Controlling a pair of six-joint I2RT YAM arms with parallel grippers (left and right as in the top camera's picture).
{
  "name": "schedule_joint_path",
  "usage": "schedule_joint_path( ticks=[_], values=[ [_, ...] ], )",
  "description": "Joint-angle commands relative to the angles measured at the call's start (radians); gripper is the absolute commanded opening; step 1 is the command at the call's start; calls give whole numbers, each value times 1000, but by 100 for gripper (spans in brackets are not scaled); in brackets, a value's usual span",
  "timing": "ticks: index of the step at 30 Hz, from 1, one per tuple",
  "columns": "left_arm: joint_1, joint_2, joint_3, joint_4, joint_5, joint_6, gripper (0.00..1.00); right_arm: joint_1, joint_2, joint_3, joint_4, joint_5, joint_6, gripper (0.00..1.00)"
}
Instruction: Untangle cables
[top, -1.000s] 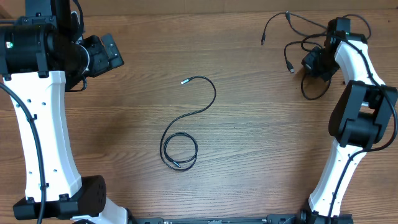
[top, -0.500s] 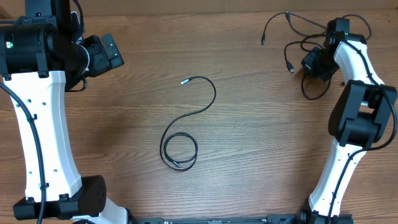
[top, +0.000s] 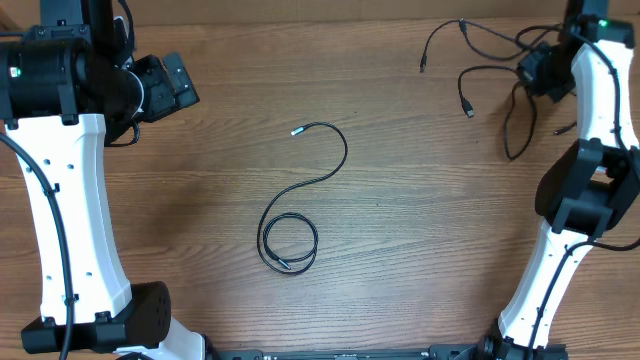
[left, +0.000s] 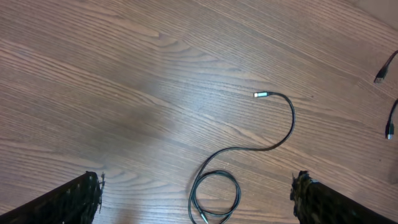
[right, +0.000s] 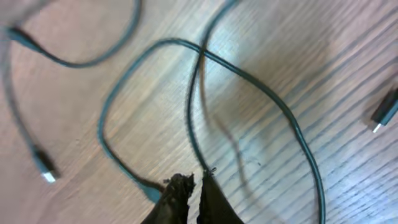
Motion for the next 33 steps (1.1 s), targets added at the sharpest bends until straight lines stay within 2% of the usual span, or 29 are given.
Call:
schedule_joint_path(
  ticks=[1, 6, 10, 18, 22, 27, 33],
  values=[
    [-6, 2, 6, 9, -4, 18, 100, 10, -1, 50, -11, -21, 1, 9],
    [-6, 2, 6, 14, -4, 18, 100, 39, 2, 48, -3, -123, 1, 10],
    [-6, 2, 6, 21, -4, 18, 100, 83, 9, 48, 13, -118, -54, 18],
    [-6, 3, 6, 21, -4, 18, 99, 165, 72, 47, 35, 9, -109, 50],
    [-6, 3, 6, 21, -4, 18, 100, 177, 111, 47, 66, 13, -112, 61],
    [-6, 3, 6, 21, -4, 18, 100, 177, 151, 47, 119, 14, -124, 59],
    [-6, 3, 6, 21, -4, 18, 100, 178, 181, 47, 163, 13, -262, 56]
  ],
)
